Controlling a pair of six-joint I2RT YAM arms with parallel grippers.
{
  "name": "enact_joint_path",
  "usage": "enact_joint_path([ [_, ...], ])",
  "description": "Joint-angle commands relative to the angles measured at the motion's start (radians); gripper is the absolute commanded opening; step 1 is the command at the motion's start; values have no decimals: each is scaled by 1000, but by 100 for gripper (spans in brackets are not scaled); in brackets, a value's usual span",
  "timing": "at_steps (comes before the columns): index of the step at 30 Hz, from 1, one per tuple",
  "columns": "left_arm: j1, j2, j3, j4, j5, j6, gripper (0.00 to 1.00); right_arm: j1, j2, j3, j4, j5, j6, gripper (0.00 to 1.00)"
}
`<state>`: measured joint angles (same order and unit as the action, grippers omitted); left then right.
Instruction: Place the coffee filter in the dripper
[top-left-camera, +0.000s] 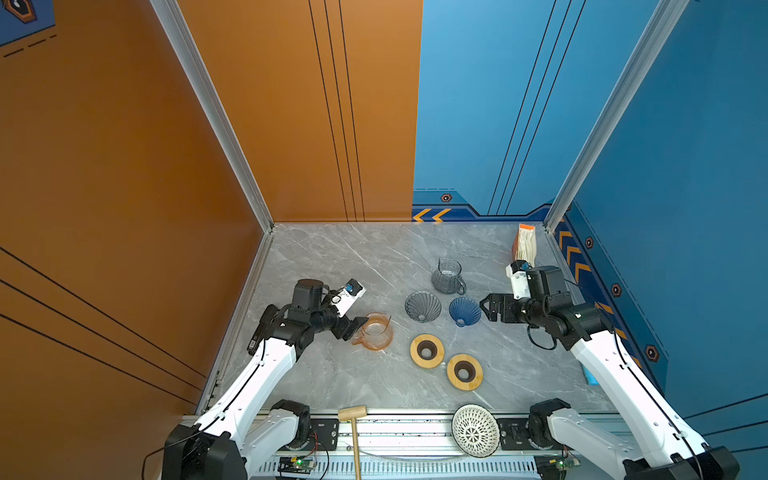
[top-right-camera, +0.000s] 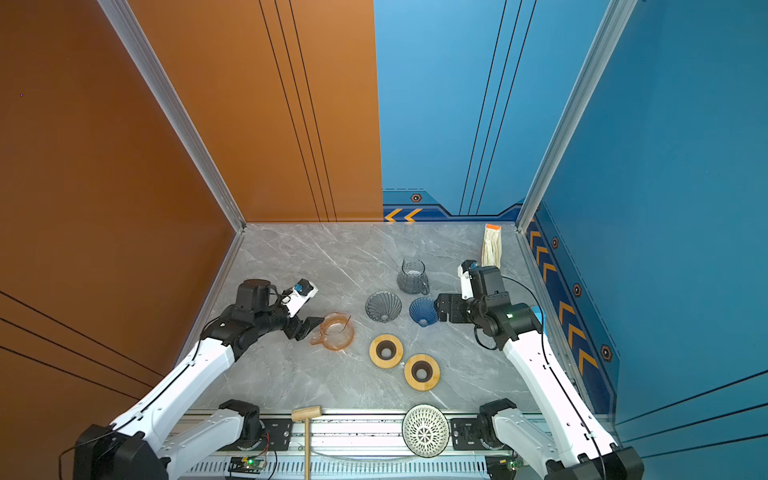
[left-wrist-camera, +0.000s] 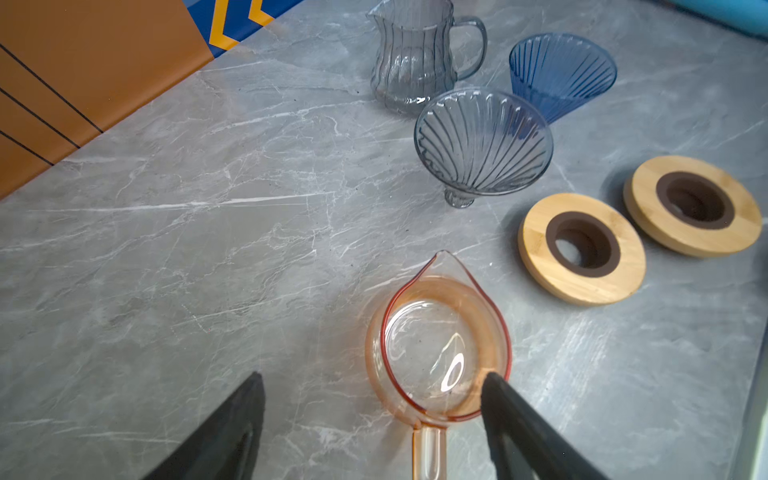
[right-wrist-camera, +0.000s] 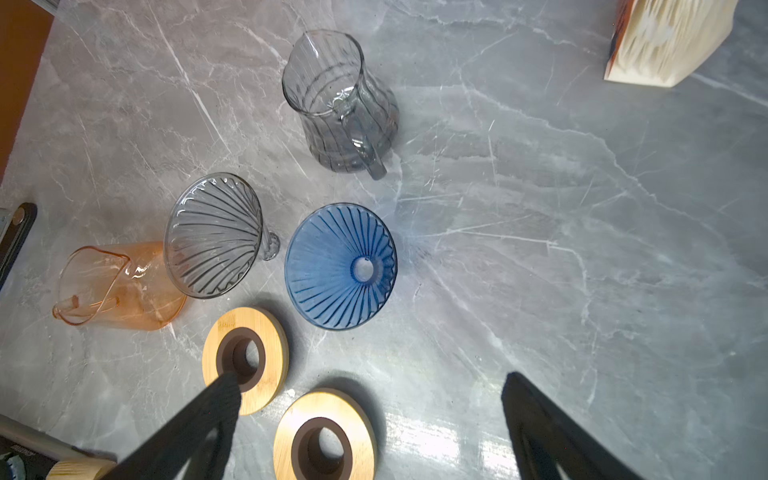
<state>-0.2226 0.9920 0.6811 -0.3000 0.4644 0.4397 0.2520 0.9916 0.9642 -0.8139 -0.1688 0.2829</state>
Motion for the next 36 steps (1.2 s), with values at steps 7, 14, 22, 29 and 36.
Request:
enact_joint_path([
  [7, -18, -114, 16, -71, 70, -38, 98, 6, -32, -109, -125, -89, 167, 88],
  [14, -33, -210, -70, -110, 52, -61, 98, 34, -51, -241, -58, -112, 291, 84],
  [22, -35, -251, -106, -147, 43, -50, 98, 63, -11, -352, 10, -158, 370, 78],
  [29, -34, -215, -103, -154, 49, -43, 98, 89, 37, -414, 118, -201, 425, 73],
  [36, -33, -195, -95, -154, 49, -26, 98, 124, 114, -425, 134, -200, 436, 66],
])
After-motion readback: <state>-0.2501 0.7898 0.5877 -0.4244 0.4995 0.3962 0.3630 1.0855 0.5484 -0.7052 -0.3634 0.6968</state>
